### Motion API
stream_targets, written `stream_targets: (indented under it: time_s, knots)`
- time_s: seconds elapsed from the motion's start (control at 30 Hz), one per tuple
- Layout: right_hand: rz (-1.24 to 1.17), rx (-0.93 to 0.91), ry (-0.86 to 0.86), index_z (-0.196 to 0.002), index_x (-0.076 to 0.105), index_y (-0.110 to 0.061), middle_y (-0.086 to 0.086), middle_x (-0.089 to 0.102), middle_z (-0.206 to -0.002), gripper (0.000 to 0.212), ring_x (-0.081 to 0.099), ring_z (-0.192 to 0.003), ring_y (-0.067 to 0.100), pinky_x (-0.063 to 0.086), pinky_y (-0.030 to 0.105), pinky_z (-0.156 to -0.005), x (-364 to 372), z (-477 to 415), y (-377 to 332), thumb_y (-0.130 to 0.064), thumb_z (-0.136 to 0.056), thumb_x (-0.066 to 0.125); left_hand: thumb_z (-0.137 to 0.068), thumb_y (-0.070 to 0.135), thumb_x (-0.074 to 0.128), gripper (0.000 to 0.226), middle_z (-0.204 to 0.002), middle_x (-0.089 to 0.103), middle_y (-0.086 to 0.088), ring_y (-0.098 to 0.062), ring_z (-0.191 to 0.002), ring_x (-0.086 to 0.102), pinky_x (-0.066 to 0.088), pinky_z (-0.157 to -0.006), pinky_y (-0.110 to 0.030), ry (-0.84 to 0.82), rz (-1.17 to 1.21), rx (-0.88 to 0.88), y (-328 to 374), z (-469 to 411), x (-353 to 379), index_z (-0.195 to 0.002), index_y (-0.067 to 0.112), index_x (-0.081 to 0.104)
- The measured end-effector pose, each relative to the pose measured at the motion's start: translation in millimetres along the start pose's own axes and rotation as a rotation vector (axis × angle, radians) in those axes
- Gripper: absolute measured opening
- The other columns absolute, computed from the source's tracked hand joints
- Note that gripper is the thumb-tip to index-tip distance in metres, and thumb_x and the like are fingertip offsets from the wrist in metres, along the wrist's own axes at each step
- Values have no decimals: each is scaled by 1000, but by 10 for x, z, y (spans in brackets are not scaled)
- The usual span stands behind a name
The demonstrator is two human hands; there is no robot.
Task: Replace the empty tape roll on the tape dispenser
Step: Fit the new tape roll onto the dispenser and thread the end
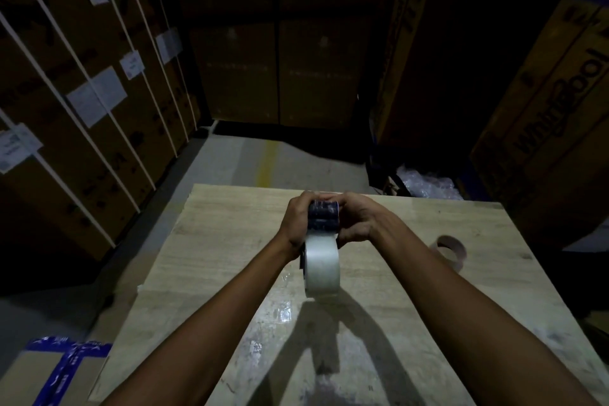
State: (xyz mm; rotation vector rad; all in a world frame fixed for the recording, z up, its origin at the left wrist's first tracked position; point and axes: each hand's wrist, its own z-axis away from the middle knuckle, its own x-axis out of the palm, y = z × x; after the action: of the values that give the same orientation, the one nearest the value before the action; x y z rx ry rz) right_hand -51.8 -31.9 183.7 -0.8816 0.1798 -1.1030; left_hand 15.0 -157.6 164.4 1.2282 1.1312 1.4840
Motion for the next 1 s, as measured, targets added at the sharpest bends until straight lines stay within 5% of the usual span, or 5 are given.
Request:
stream_targets:
  time_s: [0.27,0.43,0.6,0.83,1.0]
  knots:
    - [-137,44,85,-116,67,-11,18,56,-138,68,58,-121,40,40,59,-103,48,-127,58,-11,-50,81,-102,50,34,59,-83,75,-10,-26,-78,70,54,-72,-39,16,33,-42,44,1,10,-87,15,79]
    - [-298,-71,90,-78,70,-12,14,66,-98,11,62,-99,32,45,47,-100,180,-24,139,-18,-71,65,-100,56,33,63,-98,76,-14,-29,-90,73,58,-78,-40,15,55,-63,43,-19,31,-102,9,77]
    - [-466,-145,186,-115,63,-10,23,63,-121,46,59,-114,41,42,57,-102,-67,-20,366,-45,-85,61,-92,68,38,73,-88,71,-18,-30,-77,67,54,-73,-38,22,171,-131,73,-61,20,-103,6,76]
    - [-714,74,34,-117,67,-5,23,62,-120,69,61,-107,42,53,47,-86,14,75,1147,-65,-83,58,-98,56,38,71,-79,70,-17,-27,-65,67,53,-66,-33,109,247,-104,-56,-99,205,-100,-5,74]
    - [-884,6,-80,-106,69,-2,24,67,-105,47,67,-86,36,60,39,-68,22,202,1325,-44,-86,63,-99,52,38,68,-80,71,-18,-24,-63,68,53,-65,-31,97,247,-135,-179,-75,305,-100,-6,74]
